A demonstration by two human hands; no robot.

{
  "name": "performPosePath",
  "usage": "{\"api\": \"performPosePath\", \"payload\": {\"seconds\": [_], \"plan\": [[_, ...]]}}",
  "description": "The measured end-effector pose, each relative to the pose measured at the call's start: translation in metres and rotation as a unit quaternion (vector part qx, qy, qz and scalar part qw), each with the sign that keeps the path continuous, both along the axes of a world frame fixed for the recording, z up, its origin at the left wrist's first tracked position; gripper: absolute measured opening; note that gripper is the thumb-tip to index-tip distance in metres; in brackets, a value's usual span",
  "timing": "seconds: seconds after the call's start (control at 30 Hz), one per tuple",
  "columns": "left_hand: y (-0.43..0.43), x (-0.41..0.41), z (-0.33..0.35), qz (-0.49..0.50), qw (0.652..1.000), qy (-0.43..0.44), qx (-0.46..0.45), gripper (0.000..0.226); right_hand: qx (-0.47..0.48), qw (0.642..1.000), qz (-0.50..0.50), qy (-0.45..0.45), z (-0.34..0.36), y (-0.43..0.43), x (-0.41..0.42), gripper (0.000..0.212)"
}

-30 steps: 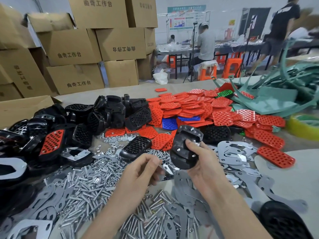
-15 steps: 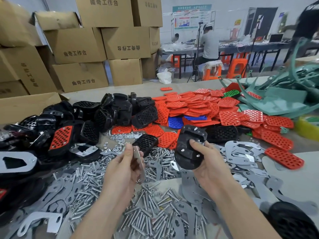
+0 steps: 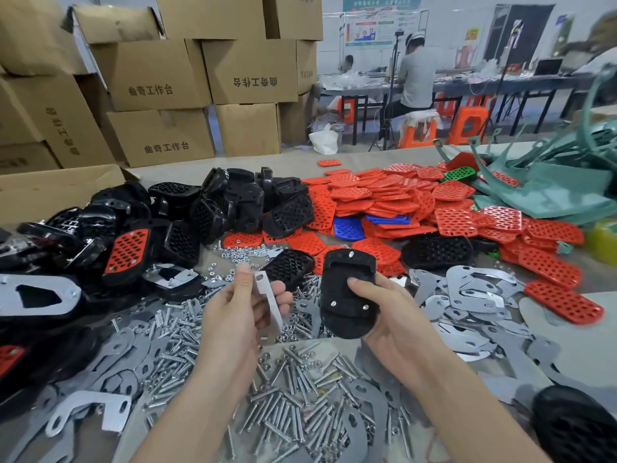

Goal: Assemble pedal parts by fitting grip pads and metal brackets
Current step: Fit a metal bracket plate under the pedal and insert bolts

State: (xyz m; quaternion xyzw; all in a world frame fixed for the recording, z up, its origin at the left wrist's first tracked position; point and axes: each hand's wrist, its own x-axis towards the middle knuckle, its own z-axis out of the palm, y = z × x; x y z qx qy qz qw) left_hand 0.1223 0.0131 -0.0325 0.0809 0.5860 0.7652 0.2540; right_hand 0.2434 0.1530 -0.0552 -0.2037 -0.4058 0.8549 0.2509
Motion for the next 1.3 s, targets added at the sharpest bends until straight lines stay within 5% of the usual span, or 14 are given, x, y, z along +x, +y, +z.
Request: {"api": "performPosePath", "payload": {"seconds": [0.23,0.6,0.87,1.0,1.13,1.3], "plan": [[0.003,-0.004,0.003,-0.020,0.998,-0.039,0.049,0.021,0.002,1.000,-0.003,-0.002,0.000,0.001,0.001,0.030],[-0.002,0.001,0.001,-0.068,0.996,0.002,0.065,0.028,0.000,1.000,-0.007,-0.014,0.002,0.001,0.001,0.029],[-0.001,-0.003,0.005,-0.128,0.981,-0.113,0.095,0.046,0.000,1.000,0.001,-0.008,0.006,-0.002,0.002,0.030],[0.002,0.000,0.003,-0.108,0.991,-0.070,0.046,0.019,0.000,1.000,0.005,-0.006,0.006,-0.002,0.002,0.031],[0.000,-0.003,-0.005,-0.082,0.988,0.088,-0.099,0.030,-0.002,1.000,-0.006,-0.003,0.002,0.001,0.001,0.030],[-0.002,0.000,-0.006,-0.115,0.974,0.155,-0.122,0.022,-0.004,1.000,-0.011,0.016,0.001,0.004,0.001,0.029]]}}
